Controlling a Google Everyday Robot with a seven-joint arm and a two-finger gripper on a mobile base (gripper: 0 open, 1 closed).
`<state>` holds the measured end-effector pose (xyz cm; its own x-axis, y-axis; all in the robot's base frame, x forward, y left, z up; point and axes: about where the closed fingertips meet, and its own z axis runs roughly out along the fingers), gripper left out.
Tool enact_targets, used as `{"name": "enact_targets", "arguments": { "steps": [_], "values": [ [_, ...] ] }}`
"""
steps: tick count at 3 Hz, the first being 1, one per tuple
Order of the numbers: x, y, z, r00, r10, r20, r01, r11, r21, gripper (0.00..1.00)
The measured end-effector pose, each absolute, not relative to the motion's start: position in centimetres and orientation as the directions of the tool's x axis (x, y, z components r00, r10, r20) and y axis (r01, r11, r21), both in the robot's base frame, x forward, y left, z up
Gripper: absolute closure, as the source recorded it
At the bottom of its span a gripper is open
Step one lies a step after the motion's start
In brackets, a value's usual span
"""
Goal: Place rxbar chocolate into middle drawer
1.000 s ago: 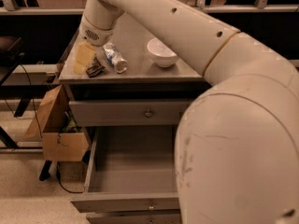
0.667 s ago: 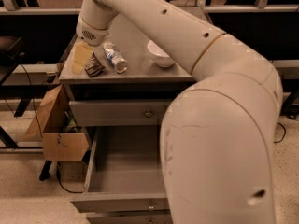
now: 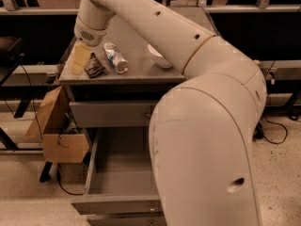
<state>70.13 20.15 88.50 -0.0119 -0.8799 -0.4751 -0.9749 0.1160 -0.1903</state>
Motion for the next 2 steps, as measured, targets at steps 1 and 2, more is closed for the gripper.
{"name": "enact_targets", "arguments": {
  "steps": [1, 2],
  "values": [
    [70.5, 20.6, 87.9, 0.023, -0.879, -0.475, -0.979, 0.076, -0.187, 0.0],
    [71.8, 20.5, 87.0, 0.065, -0.886, -0.46, -0.98, 0.029, -0.194, 0.0]
  ]
}}
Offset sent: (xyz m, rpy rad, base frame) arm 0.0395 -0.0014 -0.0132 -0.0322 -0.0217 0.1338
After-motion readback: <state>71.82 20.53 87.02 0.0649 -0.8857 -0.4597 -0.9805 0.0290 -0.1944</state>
